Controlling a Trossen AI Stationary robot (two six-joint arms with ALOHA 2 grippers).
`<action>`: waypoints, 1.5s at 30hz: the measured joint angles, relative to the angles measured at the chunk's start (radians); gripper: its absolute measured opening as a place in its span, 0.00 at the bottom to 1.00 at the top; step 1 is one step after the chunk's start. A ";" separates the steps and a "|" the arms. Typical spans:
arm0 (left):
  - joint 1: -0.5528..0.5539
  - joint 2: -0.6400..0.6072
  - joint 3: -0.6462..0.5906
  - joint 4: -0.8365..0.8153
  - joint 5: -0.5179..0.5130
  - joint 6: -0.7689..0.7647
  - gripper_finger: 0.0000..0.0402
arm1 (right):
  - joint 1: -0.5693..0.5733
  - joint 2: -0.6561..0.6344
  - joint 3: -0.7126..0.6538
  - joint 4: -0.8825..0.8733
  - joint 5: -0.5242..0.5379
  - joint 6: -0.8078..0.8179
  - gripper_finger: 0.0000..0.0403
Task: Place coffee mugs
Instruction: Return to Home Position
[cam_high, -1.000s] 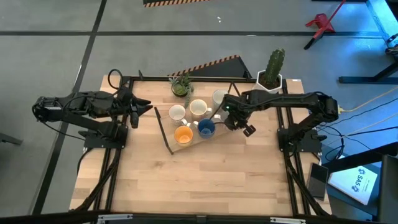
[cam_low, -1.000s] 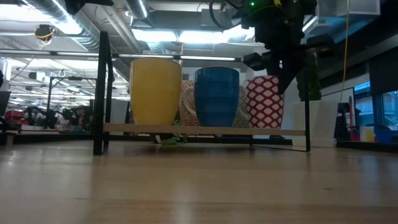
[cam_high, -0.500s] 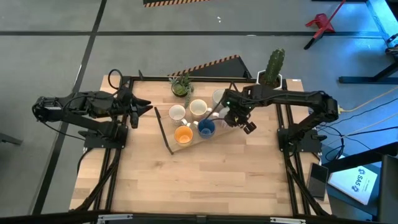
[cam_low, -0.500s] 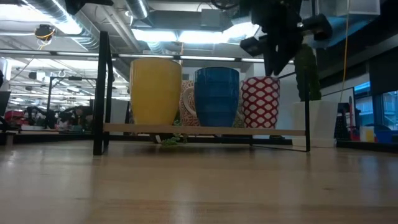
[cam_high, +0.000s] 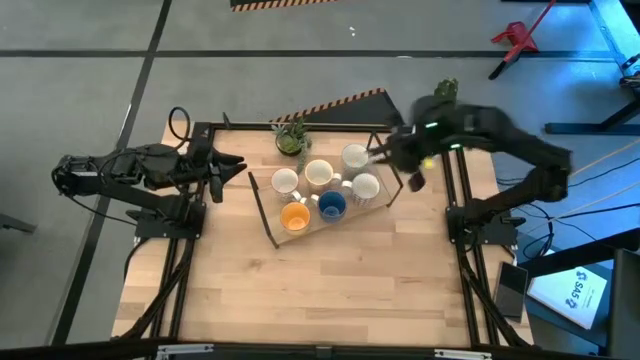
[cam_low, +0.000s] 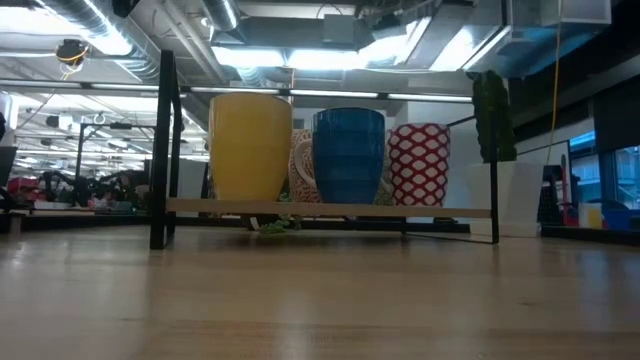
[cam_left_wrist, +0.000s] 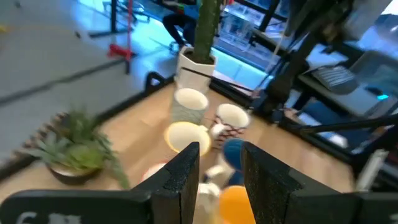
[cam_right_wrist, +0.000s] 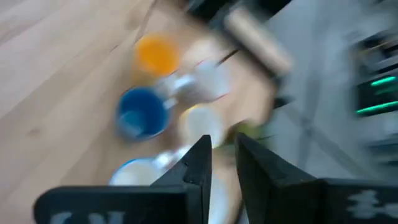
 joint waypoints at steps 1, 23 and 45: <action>0.000 0.000 0.000 0.000 -0.014 0.030 0.28 | 0.000 -0.024 0.021 0.014 0.012 0.000 0.14; 0.001 -0.054 -0.094 0.264 0.083 0.291 0.28 | 0.000 -0.792 -0.425 0.195 0.242 0.209 0.14; 0.000 -0.532 -0.751 0.588 0.286 0.099 0.28 | 0.000 -1.325 -1.304 0.672 0.156 0.544 0.14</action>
